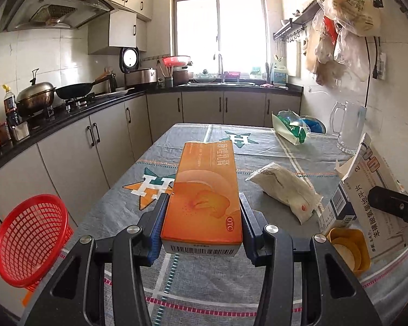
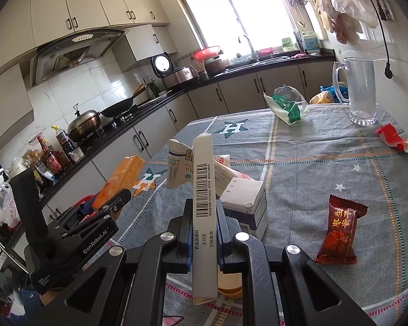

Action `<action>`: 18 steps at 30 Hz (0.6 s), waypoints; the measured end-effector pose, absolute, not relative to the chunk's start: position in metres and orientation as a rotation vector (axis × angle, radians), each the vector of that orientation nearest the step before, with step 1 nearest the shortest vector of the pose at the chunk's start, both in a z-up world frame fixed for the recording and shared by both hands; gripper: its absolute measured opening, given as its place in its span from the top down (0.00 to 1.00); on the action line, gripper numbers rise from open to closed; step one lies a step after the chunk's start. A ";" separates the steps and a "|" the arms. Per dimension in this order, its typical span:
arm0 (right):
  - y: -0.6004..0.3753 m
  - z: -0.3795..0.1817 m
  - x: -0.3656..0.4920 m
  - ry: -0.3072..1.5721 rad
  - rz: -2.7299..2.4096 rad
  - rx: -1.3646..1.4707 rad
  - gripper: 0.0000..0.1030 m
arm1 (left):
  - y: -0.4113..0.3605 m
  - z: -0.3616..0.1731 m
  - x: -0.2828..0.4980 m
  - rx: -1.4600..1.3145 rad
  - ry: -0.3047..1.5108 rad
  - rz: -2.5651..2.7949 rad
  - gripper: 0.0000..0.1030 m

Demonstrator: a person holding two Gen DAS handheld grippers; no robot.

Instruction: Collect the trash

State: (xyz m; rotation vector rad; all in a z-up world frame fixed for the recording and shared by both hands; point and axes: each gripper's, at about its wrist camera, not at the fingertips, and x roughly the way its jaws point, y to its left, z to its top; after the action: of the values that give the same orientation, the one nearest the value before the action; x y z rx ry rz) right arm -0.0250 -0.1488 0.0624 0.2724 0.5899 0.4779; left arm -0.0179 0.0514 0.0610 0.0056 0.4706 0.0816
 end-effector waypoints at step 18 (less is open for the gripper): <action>-0.149 0.063 -0.025 0.590 0.478 0.273 0.86 | 0.051 0.062 -0.019 0.007 0.470 0.084 0.55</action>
State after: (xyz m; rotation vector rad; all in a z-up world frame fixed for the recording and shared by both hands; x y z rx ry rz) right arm -0.0252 -0.1486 0.0628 0.2730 0.5904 0.4780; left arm -0.0195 0.0512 0.0617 0.0068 0.4696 0.0837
